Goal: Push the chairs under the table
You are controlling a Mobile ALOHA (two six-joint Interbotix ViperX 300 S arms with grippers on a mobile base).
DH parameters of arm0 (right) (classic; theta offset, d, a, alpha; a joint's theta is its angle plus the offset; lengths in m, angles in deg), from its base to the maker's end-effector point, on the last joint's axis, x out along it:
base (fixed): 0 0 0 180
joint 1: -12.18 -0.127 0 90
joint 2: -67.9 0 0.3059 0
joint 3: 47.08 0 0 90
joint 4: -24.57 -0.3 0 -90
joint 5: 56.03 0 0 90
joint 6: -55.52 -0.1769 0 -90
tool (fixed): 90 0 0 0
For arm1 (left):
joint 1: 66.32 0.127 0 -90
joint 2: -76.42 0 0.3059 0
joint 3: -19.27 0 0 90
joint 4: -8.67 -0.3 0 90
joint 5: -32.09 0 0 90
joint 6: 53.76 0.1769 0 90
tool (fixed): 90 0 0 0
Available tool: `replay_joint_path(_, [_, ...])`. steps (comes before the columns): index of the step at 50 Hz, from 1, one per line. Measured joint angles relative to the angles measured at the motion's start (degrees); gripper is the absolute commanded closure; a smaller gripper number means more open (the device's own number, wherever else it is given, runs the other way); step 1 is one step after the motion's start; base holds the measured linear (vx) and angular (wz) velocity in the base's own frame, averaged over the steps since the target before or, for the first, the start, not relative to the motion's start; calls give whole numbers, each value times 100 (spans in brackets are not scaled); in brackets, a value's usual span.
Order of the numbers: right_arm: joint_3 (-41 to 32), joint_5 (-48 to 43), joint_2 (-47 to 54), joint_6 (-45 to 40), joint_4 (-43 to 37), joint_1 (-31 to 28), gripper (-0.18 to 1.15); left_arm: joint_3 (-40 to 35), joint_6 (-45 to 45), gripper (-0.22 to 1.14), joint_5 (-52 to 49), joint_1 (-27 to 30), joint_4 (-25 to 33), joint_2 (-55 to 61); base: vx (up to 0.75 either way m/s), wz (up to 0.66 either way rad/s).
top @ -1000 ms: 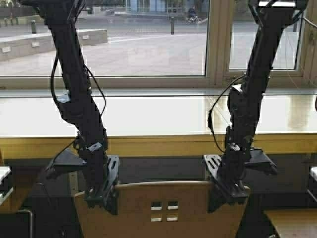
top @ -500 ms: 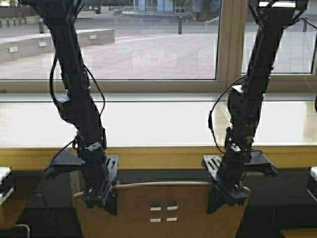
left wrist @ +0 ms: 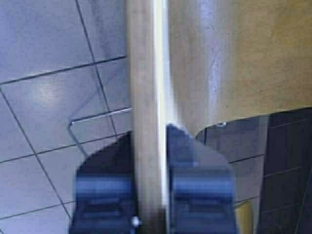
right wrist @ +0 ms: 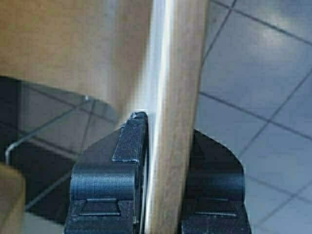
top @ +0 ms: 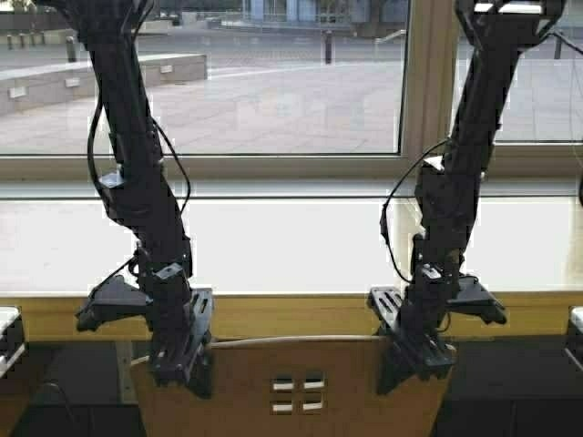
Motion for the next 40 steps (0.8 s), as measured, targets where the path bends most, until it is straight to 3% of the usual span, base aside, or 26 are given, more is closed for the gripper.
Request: replay_joint_path(40, [-44, 0, 0, -114, 229, 18, 92, -105, 88, 87, -18, 9, -18, 9, 15, 2])
